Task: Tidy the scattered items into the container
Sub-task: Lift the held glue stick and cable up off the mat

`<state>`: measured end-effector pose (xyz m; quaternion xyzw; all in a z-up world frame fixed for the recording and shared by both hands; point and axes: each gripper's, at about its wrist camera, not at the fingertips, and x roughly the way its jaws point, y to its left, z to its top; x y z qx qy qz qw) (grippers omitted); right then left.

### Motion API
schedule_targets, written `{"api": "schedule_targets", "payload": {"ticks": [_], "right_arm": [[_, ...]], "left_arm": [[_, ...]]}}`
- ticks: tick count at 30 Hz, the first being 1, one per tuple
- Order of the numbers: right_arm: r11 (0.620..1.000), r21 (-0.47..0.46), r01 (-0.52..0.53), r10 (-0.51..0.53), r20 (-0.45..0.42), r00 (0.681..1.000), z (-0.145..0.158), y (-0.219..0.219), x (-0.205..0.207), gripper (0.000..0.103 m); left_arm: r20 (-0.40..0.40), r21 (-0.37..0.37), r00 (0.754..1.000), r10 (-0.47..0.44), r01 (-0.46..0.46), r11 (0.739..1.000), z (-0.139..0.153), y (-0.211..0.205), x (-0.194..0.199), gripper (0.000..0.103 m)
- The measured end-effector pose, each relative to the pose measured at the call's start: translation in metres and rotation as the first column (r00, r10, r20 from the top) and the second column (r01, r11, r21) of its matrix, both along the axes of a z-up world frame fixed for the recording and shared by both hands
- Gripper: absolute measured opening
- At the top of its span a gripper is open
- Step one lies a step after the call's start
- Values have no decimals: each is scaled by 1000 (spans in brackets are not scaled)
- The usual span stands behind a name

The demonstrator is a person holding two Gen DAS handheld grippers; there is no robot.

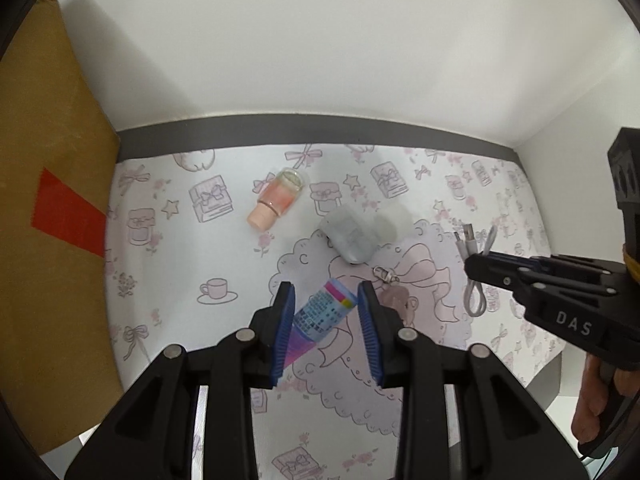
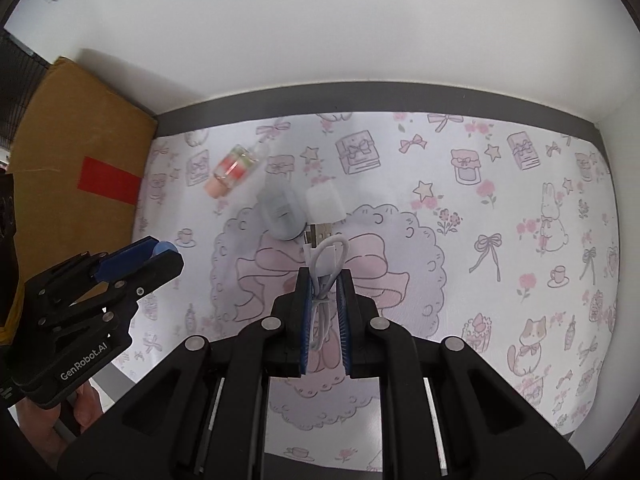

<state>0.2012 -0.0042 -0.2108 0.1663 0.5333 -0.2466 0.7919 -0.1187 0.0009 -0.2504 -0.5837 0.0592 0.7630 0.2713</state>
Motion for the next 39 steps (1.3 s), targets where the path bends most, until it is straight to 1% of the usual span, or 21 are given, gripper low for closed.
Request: {"api": "schedule_targets", "payload": {"ticks": [11,20,27,32,39], "right_arm": [[992,-73,-105,110,63,992,39,46,-4,12],[975,-105,-197,209,109,972,57,82,2,12],[946,-147,-287,308,149,940,79,108,16,12],[924,-177,-339,367,164,916,94,123,31,12],[880,-223,-419,459,171,872,109,150,56,12]], "left_arm": [[-82,43,996,38,-35,998,48,-21,16,32],[-141,58,986,87,-79,995,77,-42,23,32],[-174,81,977,123,-110,991,99,-54,22,32],[-204,97,966,160,-142,985,116,-66,18,32],[-232,108,951,204,-183,977,134,-86,10,32]]}}
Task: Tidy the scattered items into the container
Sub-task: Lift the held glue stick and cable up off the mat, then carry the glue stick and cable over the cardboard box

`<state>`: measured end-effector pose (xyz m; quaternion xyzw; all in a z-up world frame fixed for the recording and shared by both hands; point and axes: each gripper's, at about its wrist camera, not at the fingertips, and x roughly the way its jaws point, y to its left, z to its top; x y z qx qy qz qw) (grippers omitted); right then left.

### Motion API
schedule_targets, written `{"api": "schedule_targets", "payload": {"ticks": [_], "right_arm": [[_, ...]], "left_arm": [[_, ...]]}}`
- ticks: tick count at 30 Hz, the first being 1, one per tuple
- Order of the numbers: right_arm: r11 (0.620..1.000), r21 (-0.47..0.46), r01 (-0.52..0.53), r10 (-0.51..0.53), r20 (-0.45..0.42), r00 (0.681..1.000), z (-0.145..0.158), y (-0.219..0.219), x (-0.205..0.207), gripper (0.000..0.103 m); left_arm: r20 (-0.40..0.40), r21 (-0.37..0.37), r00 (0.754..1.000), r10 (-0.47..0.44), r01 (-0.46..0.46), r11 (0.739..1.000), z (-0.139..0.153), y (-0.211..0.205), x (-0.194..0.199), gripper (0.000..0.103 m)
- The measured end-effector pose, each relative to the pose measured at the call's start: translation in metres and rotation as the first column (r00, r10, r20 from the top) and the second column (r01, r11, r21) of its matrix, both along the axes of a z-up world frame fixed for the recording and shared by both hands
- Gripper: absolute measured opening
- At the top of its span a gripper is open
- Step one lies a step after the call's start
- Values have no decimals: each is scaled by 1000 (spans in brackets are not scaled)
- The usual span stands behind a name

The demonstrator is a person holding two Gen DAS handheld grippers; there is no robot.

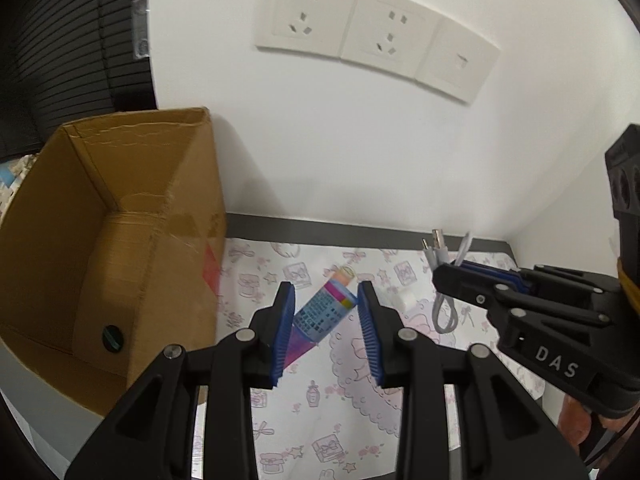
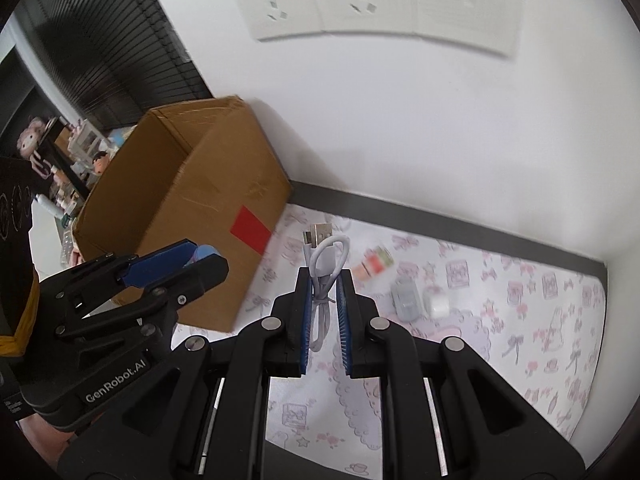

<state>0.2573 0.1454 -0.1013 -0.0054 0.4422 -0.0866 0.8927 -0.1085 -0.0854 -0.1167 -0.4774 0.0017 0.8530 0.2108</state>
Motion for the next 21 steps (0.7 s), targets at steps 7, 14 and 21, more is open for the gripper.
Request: {"api": "schedule_targets", "payload": {"ticks": [7,14,21], "right_arm": [[994,-36,-99,100,22,995,15,30,25,12],[977,-65,-202,204,35,978,24,64,47,12],[956,-82,-282,285,34,958,23,98,66,12]], "left_arm": [[-27,4,997,67,-67,998,15,-28,-14,32],[-48,8,990,131,-130,991,25,-61,-24,32],[-57,9,981,187,-187,982,30,-92,-33,32]]}}
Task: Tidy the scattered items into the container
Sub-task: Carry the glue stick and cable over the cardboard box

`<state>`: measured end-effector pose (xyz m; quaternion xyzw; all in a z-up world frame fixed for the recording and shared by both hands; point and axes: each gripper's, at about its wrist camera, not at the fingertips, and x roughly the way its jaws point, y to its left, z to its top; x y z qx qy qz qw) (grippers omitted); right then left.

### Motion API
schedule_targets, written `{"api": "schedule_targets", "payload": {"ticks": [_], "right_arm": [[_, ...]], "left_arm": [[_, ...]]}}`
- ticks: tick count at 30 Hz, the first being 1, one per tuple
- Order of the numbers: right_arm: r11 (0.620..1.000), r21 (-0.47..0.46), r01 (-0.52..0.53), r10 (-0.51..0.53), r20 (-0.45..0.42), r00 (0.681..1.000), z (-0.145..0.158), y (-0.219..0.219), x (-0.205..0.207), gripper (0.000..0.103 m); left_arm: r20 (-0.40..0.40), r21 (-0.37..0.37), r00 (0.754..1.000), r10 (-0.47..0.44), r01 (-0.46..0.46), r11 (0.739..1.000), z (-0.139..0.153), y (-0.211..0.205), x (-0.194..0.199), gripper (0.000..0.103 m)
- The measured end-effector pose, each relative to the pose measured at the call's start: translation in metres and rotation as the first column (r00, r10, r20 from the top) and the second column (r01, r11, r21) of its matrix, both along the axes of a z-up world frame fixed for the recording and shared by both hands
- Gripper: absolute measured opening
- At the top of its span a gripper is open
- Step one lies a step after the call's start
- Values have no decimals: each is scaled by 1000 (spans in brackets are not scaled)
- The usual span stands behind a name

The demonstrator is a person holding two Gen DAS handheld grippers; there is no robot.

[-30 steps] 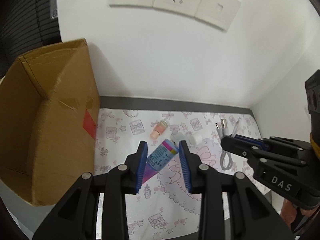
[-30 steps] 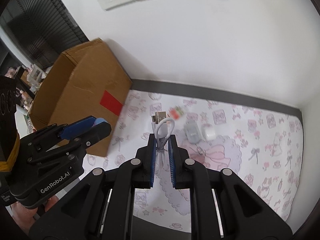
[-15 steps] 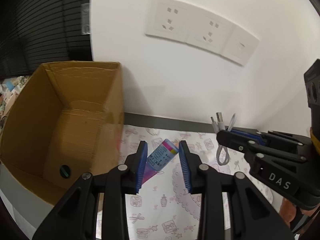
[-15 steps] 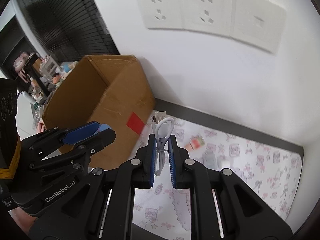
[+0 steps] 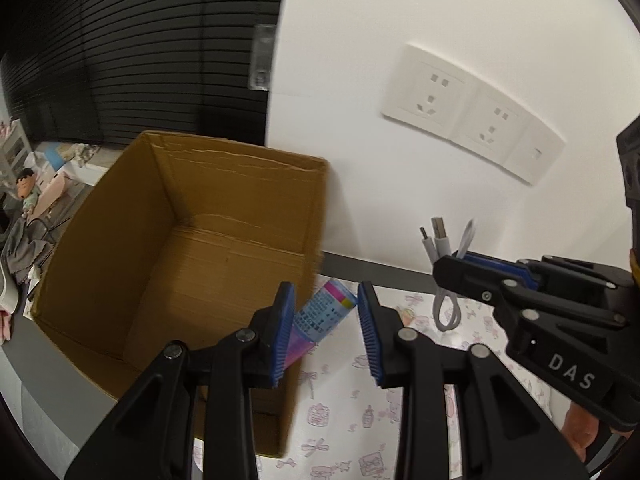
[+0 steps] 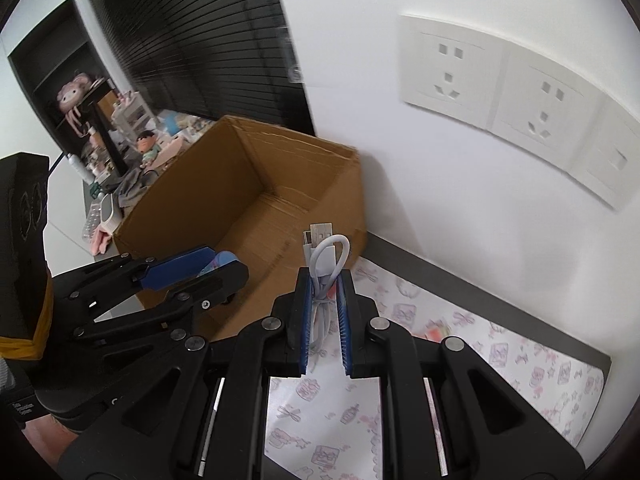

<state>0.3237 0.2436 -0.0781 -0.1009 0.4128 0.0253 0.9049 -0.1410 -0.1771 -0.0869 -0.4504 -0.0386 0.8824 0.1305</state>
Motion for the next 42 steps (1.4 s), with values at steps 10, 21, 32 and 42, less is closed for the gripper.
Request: {"api": "schedule_targets", "payload": {"ticks": [10,21,32,42], "right_arm": [[997,-13,-77,77,-5,997,-8,32,27,12],[988,-23,-153,152,-32,988,-24,69,55,12],[976,-42,-212,207,-95,974,-53,98,81,12],[972,-60,-227,215,-163,963,-81,107,102,13]], "left_arm": [[10,-3,998,60,-60,998,-2,-39,-14,32],[2,-24,991,135,-135,991,-4,-80,-32,32],[70,-43,978,194,-191,981,-32,-120,-48,32],[137,-65,963,232,-225,972,-64,-135,-50,32]]}}
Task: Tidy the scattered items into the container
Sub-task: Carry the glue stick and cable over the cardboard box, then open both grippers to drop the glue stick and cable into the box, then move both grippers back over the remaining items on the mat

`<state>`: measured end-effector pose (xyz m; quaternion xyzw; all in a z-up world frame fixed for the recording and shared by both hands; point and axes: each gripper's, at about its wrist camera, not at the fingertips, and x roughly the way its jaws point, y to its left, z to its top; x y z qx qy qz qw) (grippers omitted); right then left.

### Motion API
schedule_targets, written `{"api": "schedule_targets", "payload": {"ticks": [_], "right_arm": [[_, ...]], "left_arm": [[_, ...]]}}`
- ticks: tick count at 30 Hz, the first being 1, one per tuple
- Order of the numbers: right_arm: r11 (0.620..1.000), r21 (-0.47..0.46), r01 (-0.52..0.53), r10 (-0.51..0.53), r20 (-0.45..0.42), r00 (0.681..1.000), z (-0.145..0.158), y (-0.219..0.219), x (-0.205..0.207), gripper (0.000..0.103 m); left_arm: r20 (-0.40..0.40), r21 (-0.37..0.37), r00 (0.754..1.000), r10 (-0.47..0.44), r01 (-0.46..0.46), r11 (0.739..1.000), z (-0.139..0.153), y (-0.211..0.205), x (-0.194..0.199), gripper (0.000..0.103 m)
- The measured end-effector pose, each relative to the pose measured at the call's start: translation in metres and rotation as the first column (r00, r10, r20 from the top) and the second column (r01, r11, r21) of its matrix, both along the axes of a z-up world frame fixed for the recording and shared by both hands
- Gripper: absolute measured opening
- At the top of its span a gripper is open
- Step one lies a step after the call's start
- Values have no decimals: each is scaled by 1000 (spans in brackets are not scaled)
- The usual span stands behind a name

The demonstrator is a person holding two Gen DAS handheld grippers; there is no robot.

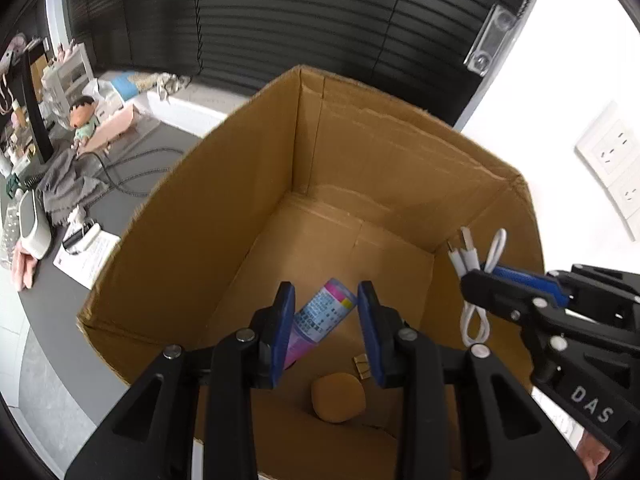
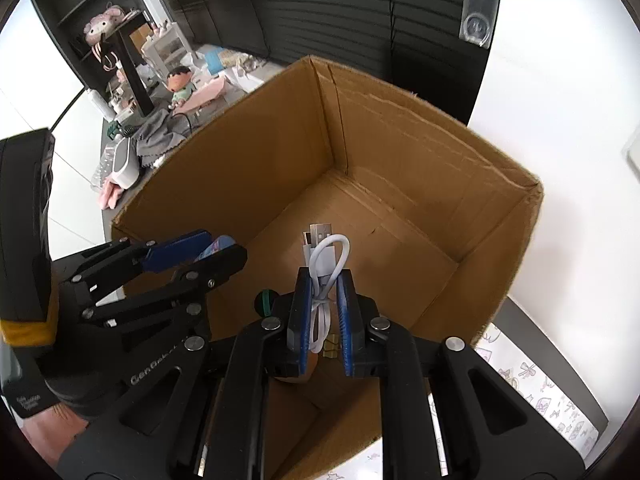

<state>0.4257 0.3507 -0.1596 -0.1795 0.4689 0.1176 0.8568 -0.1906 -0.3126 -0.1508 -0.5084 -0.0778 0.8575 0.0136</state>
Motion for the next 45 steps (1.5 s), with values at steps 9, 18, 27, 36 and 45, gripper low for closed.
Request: {"api": "schedule_targets", "payload": {"ticks": [9,18,27,36,45], "right_arm": [[1000,-3,22,-22,-41,999,-15,-8,6,14],[1000,10,23,-23,-22,999,-4,-17,-3,32],[1000,19,3,-4,23,1000,12,-22,-15,73],[997,77,3,-11,98,995,43,-49,-36,103],[979,190,73,-96,117,988,71,-97,-55,103]], "left_arm": [[35,10,999,-1,1,1000,-10,3,0,32],[44,40,999,11,-12,999,-8,-2,3,33],[28,52,999,31,-32,998,-1,-10,9,87],[3,61,999,45,-46,997,17,-11,18,101],[-2,78,1000,10,-10,997,33,18,23,101]]}}
